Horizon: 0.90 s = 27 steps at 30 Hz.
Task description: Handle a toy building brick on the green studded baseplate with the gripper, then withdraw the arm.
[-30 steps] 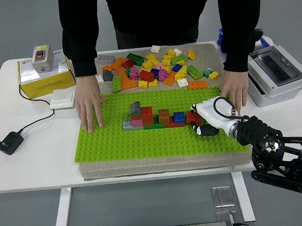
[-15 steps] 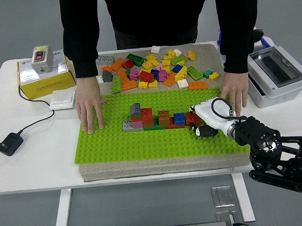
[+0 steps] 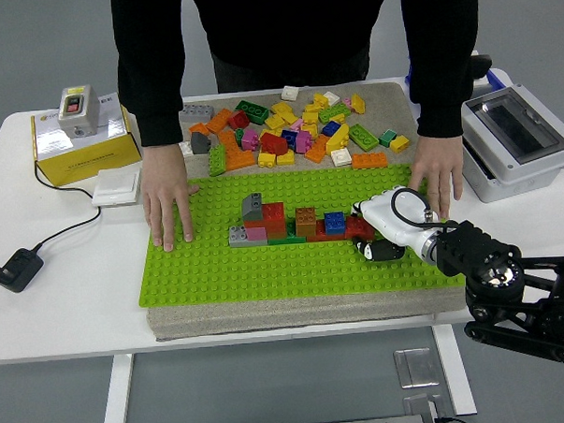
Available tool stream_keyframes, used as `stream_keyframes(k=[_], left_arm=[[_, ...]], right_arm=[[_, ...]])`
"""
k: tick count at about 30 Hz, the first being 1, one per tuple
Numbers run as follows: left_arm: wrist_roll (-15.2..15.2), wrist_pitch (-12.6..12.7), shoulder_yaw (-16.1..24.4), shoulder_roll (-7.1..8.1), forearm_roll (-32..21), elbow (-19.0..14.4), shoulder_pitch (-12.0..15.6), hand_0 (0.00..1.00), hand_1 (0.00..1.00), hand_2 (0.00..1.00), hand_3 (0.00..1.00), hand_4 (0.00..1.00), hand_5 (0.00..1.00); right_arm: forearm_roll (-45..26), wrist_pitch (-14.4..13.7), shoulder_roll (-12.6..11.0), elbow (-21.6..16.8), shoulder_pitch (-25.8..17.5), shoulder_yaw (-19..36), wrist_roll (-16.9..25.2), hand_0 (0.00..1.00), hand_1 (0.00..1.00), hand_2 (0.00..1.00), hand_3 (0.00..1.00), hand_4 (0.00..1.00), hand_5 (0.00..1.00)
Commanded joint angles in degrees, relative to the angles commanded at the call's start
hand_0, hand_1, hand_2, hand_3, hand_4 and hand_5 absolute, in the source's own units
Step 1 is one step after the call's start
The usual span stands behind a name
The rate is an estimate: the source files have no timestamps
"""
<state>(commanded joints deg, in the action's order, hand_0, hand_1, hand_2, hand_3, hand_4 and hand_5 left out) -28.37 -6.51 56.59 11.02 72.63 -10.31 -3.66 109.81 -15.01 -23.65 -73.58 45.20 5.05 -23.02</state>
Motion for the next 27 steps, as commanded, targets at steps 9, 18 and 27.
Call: stream_keyframes(k=[9,18,27], left_arm=[[0.09,-0.01,-0.26,0.02,-0.33,0.0,-0.1,0.712,0.676,0.623,0.708,0.346,0.596],[0.17,0.02,0.27,0.04,0.22,0.0,-0.2,0.708,0.672,0.605,0.702,0.337,0.599],[0.32,0.1,0.27,0.08,0.27,0.0,-0.31,0.708,0.668,0.596,0.698,0.331,0.603]], right_arm=[[-0.29,0.11,0.06,0.45,0.08,0.15,0.14,0.105,0.147,0.497,0.536,0.396,0.379],[-0.79,0.19,0.07,0.96,0.07,0.41,0.81,0.106,0.148,0.557,0.56,0.402,0.377],[-0.96,0.16,0.19,0.97,0.1,0.07,1.12,0.108,0.161,0.662,0.763,0.42,0.382]])
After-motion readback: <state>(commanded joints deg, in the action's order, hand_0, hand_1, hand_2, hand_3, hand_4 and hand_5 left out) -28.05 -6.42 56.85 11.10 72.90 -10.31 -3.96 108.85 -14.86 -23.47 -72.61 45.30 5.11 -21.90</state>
